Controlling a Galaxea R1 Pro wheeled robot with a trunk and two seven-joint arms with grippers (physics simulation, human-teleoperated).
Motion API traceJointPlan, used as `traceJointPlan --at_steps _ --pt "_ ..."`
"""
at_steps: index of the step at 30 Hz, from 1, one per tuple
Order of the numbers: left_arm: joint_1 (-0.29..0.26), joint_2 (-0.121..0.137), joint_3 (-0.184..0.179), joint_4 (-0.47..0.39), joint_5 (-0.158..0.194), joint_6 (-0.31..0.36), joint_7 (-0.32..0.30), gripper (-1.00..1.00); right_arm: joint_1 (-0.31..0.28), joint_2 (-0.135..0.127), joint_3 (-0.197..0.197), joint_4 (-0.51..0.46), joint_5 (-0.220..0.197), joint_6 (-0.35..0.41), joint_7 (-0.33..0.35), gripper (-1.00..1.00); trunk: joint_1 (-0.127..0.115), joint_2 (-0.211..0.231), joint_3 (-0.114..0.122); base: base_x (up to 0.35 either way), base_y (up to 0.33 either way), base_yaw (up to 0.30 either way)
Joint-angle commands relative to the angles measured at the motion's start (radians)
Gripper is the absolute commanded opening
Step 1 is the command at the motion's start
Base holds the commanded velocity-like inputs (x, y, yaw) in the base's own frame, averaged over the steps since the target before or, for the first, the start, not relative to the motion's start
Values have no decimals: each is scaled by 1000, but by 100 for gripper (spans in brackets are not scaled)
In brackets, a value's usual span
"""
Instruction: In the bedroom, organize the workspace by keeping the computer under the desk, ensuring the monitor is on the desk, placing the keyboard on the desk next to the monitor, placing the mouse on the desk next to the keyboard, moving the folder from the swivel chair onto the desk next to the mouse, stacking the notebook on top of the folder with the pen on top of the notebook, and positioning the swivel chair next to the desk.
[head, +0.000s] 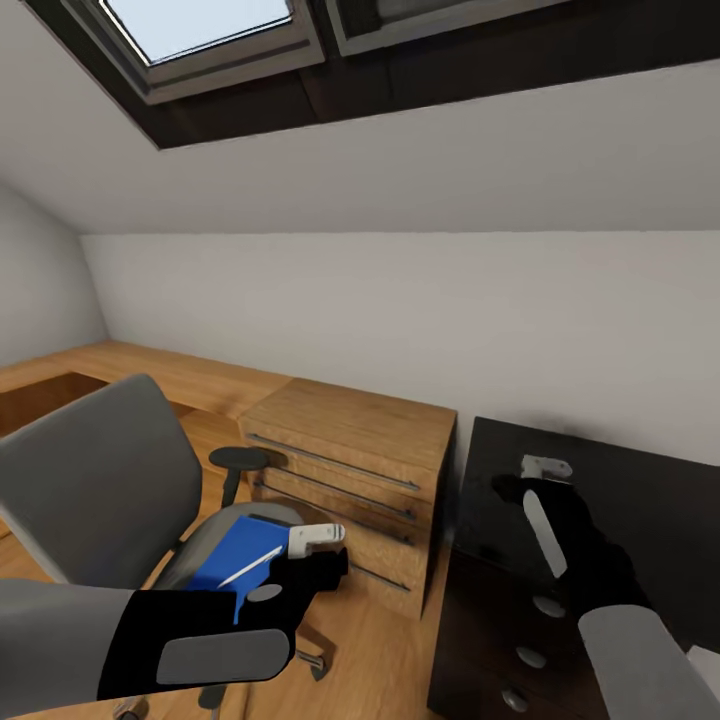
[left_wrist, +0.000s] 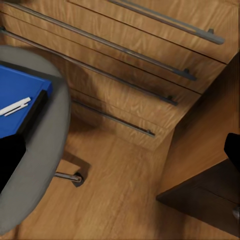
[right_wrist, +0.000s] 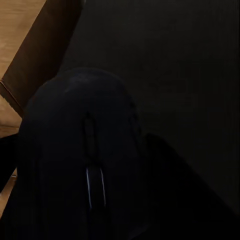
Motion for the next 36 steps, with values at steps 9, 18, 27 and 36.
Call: traceJointPlan --at_steps 9,18,27,36 --pt "-2 2 -2 -8 6 -10 3 100 94 4 -14 -176 -17 43 -18 -100 -35 63 27 0 0 0" --pt "-2 5 -2 -6 7 -11 3 100 107 51 -17 -204 -15 33 -21 -100 -69 126 55 -72 -30 -4" --pt "-2 6 -1 -5 7 -11 4 100 107 50 -21 -191 -16 17 -20 -100 -104 189 84 -220 -88 -91" --pt "-2 8 -1 -6 7 -12 4 100 107 50 -39 -191 -16 14 -21 -100 -138 252 110 -214 -3 -227"
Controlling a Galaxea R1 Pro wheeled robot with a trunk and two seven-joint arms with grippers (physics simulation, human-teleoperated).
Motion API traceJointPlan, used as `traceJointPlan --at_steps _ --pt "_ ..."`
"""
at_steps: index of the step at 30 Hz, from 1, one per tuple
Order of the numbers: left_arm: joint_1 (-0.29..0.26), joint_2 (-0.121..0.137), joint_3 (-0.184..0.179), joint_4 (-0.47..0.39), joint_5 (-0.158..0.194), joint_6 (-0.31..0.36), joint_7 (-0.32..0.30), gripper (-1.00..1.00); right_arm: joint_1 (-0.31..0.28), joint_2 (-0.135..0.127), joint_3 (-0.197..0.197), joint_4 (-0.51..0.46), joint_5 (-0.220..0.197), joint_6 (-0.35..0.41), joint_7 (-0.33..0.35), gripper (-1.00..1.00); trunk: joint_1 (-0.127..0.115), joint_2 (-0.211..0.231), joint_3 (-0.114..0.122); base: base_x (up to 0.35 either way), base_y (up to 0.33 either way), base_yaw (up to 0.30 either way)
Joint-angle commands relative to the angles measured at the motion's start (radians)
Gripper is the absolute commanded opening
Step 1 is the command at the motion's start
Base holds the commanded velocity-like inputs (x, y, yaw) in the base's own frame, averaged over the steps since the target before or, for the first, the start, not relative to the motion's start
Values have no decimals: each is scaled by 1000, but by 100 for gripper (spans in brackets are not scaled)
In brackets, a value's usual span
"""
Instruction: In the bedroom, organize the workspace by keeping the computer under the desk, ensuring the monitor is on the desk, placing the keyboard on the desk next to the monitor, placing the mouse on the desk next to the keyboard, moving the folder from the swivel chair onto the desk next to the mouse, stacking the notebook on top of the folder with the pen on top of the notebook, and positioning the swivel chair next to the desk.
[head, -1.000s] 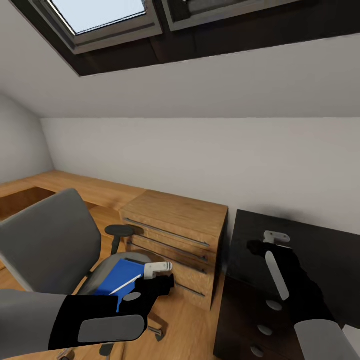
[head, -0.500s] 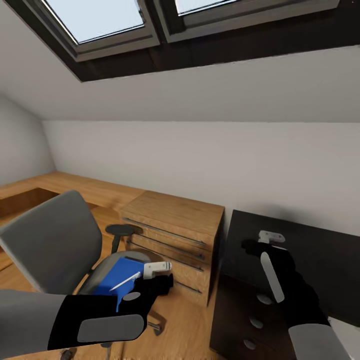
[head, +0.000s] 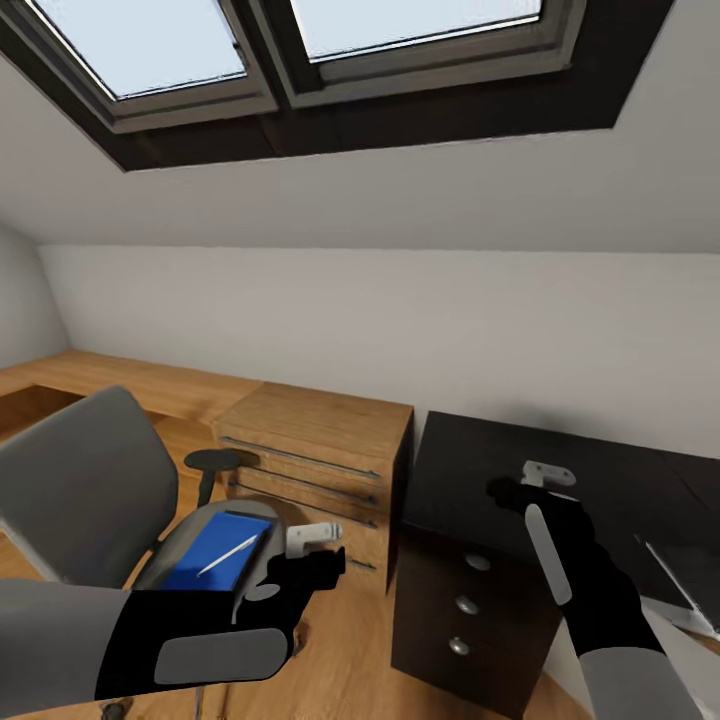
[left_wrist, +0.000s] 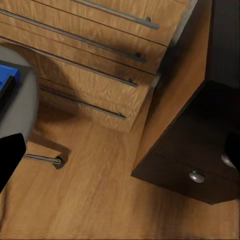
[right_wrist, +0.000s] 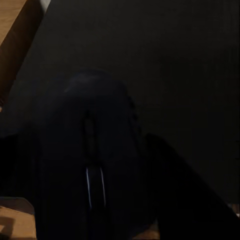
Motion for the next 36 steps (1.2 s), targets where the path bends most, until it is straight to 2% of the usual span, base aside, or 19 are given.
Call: traceJointPlan --at_steps 1,3,6,9,11,12,15,16,19,21,23,29,33,36 --pt "-2 0 -2 -1 6 -8 0 100 -1 0 0 -1 -14 2 -10 -100 -5 6 2 -327 0 -85" --pt "-2 0 -2 -1 6 -8 0 100 -1 0 0 -2 -14 2 -10 -100 -12 20 8 -291 0 -36" --pt "-2 -2 -2 5 52 -5 -3 100 -1 0 -1 -5 -13 1 -11 -100 -12 20 8 -24 0 -2" --pt "-2 -3 -2 18 65 -4 -5 100 -1 0 -1 -5 -13 1 -11 -100 -12 20 8 -5 0 -1" --pt "-2 -8 -3 45 71 -2 -6 100 -1 -1 -1 -5 -13 1 -12 -100 -12 20 8 -2 0 0" --pt "-2 -20 -4 89 76 0 -8 100 -1 -1 -1 -5 -12 1 -12 -100 -12 20 8 0 0 0" --pt "-2 -49 -11 158 78 1 -9 100 -1 -2 -9 -6 -12 1 -12 -100 -12 20 8 0 0 0" --pt "-2 -55 -35 176 78 1 -9 100 -1 -2 -12 -6 -12 1 -12 -100 -12 20 8 0 0 0" --pt "-2 -58 -55 184 78 1 -9 100 -1 -3 -22 -8 -12 1 -12 -100 -12 20 8 0 0 0" --pt "-2 -61 -63 188 79 1 -9 100 -1 -3 -51 -13 -12 2 -12 -100 -12 20 8 0 0 0" --pt "-2 -62 -65 190 79 1 -9 100 -1 -3 -62 -13 -12 2 -12 -100 -12 20 8 0 0 -52" --pt "-2 -62 -67 192 79 0 -9 100 -1 -3 -80 -14 -12 2 -12 -100 -12 20 8 0 0 -201" --pt "-2 -69 -95 216 81 0 -12 100 -1 -3 -113 -14 -12 3 -11 -100 -12 20 8 0 0 -254" --pt "-2 -119 -125 341 108 0 -50 100 -1 -2 -128 -13 -12 2 -11 -100 -12 20 8 0 0 -261"
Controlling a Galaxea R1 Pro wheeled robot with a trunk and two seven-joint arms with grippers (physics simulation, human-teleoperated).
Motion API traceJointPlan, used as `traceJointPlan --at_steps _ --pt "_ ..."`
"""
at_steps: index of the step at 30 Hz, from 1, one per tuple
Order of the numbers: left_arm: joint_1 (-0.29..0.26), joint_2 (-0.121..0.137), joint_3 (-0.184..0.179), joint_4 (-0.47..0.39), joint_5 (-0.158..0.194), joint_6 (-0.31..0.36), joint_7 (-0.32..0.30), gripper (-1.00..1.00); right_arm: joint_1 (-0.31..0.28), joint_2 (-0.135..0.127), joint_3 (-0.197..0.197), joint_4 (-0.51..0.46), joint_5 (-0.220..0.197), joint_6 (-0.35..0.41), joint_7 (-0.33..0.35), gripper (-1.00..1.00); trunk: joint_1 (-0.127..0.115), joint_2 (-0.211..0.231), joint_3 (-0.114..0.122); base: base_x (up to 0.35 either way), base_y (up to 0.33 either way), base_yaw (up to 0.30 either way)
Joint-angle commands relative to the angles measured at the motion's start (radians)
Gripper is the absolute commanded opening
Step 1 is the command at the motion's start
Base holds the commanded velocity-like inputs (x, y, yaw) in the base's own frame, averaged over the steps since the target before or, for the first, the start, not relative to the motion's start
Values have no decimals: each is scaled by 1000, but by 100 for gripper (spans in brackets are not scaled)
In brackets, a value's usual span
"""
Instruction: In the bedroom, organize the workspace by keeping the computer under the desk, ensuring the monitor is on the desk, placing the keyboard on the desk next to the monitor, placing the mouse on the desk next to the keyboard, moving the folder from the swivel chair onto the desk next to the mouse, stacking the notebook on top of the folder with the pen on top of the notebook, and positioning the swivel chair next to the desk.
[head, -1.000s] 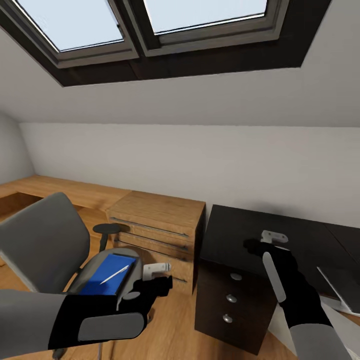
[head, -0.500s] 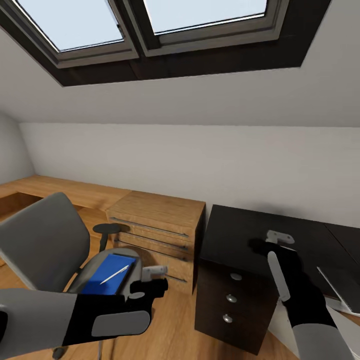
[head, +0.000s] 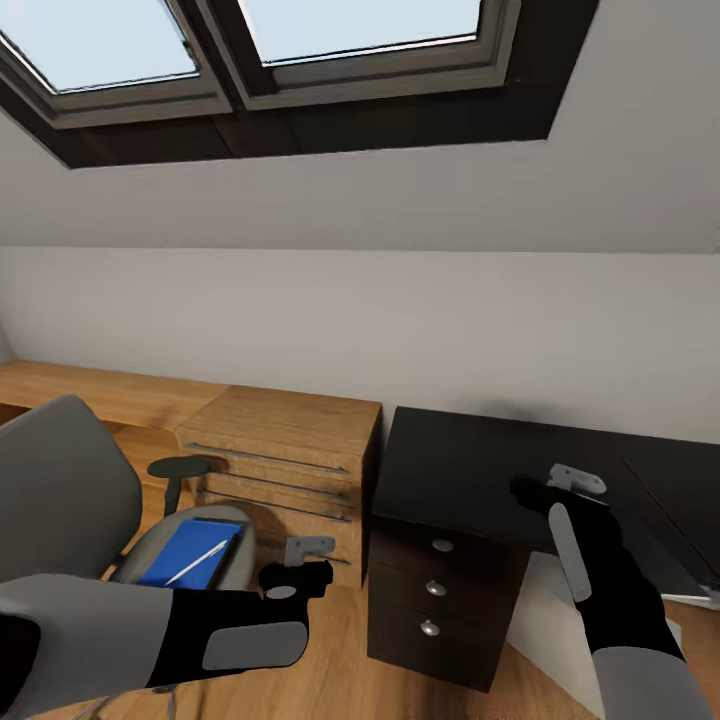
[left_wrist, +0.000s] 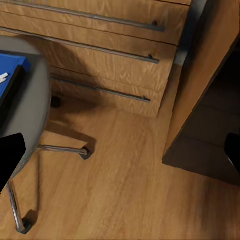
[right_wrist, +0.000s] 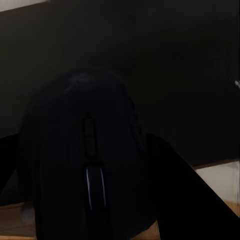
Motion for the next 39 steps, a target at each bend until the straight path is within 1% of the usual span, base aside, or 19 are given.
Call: traceJointPlan --at_steps 1,2,4,5,9,12,13,14,16,17,20,23,25,26,27,29,31,35,39 --pt "-2 -26 -9 72 39 -9 -31 100 -1 0 -2 -1 -14 2 -10 -100 0 -1 -1 0 0 -262" --pt "-2 -39 -12 107 59 -9 -52 100 -1 0 -3 -1 -14 2 -10 -100 0 -1 -1 0 0 -262" --pt "-2 -75 -33 215 146 -8 -154 100 -1 -1 -5 -1 -14 2 -10 -100 0 -1 -1 0 0 -263" --pt "-2 -81 -44 232 163 -8 -181 100 -1 -1 -6 -1 -14 2 -10 -100 0 -1 -1 0 0 -263" --pt "-1 -99 -185 288 238 -9 -302 100 -1 -1 -8 0 -14 2 -8 -100 0 -1 -1 0 0 -264" --pt "4 -111 -240 303 308 -9 -339 100 -1 -1 -8 -1 -14 2 -8 -100 0 -1 -1 0 0 -265" --pt "16 -115 -249 315 318 -9 -353 100 -1 -1 -8 -1 -14 2 -8 -100 0 -1 -1 0 0 -265" --pt "100 -134 -277 440 333 -9 -464 100 -1 -1 -10 -1 -14 2 -9 -100 0 -1 -1 0 0 -192" --pt "164 -147 -282 530 336 -10 -533 100 -1 -1 -12 -1 -14 1 -9 -100 0 -1 -2 0 0 -154" --pt "315 -157 -286 665 337 -25 -593 100 -1 -1 -30 -1 -14 1 -8 -100 0 -1 -2 0 0 -262" --pt "403 -158 -286 698 336 -93 -600 100 -1 -4 -48 0 -15 9 -5 -100 0 -1 -2 0 0 -282" --pt "444 -156 -287 722 335 -112 -601 100 -1 -29 -67 -2 -7 12 -3 -100 0 -1 -3 0 0 -294" --pt "461 -156 -287 738 333 -117 -601 100 -1 -83 -72 -10 -11 30 23 -100 0 -1 -3 0 0 -296" --pt "466 -156 -287 744 332 -118 -601 100 3 -119 -75 -1 -10 47 127 -100 0 -1 -3 0 0 -297" --pt "467 -157 -287 745 332 -119 -601 100 5 -125 -76 17 -6 48 177 -100 0 -1 -3 0 0 -298" --pt "468 -157 -287 746 332 -119 -602 100 10 -131 -76 41 11 45 233 -100 0 -1 -3 0 0 -298" --pt "469 -157 -287 747 331 -119 -602 100 22 -133 -75 59 61 30 271 -100 0 -1 -3 0 0 -298" --pt "469 -157 -289 747 330 -119 -603 100 32 -131 -75 72 146 0 291 -100 0 -1 -3 0 0 -298" --pt "470 -157 -289 747 330 -119 -603 100 34 -132 -77 77 168 -7 293 -100 0 -1 -3 0 0 -298"
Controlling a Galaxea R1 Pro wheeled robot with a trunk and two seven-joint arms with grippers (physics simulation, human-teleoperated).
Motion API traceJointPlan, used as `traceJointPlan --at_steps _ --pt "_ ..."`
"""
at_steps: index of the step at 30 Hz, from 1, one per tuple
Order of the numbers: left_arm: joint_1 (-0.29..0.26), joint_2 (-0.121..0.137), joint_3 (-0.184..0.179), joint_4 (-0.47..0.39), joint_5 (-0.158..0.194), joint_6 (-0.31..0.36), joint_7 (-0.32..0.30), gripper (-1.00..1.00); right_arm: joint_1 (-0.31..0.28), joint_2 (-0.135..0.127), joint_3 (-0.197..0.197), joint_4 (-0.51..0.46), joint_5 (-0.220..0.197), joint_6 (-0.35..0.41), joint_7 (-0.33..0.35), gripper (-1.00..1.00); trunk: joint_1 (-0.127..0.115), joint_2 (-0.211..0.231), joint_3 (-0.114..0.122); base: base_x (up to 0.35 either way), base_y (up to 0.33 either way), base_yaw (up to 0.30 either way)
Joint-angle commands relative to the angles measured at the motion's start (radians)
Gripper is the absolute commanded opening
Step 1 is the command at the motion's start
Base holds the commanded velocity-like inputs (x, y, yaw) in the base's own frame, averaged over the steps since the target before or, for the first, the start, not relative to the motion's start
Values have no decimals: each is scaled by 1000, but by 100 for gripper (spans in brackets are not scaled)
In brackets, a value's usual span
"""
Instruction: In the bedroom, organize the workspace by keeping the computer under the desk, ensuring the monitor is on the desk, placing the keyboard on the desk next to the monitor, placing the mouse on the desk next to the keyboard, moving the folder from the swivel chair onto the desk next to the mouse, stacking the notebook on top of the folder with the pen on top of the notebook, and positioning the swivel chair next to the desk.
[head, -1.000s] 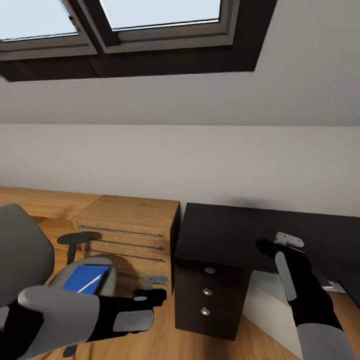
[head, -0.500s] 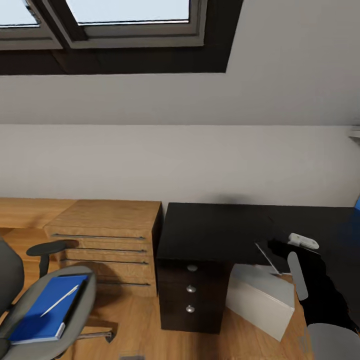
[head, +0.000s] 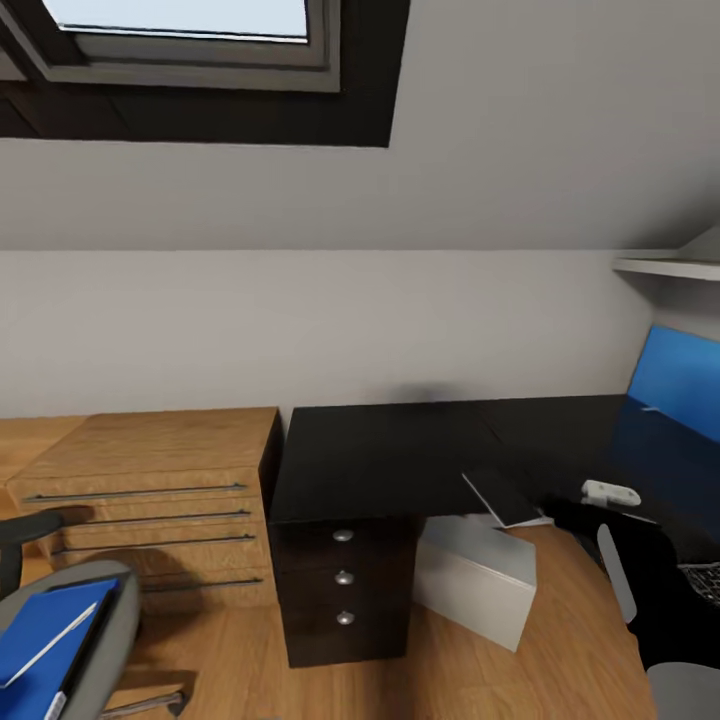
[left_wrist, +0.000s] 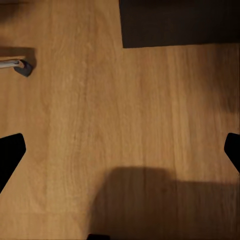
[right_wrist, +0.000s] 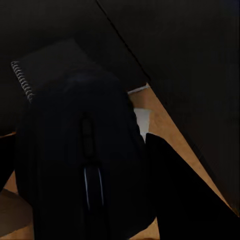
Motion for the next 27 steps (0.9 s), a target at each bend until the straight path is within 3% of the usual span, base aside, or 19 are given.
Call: traceJointPlan --at_steps 1,7,18,27 --pt "-2 0 -8 -4 6 -7 4 100 -1 -1 -2 7 -3 3 0 -100 0 -1 -1 0 0 -298" --pt "-3 -4 -14 -4 6 -5 4 100 0 -4 1 53 6 -15 3 -100 0 -1 -1 0 -175 -241" --pt "-2 -6 -15 -4 7 -4 4 100 0 2 1 57 25 -56 1 -100 0 -1 -1 0 -307 -19" --pt "-2 -7 -15 -5 8 -5 4 100 0 7 1 56 22 -67 1 -100 0 -1 -1 0 -52 0"
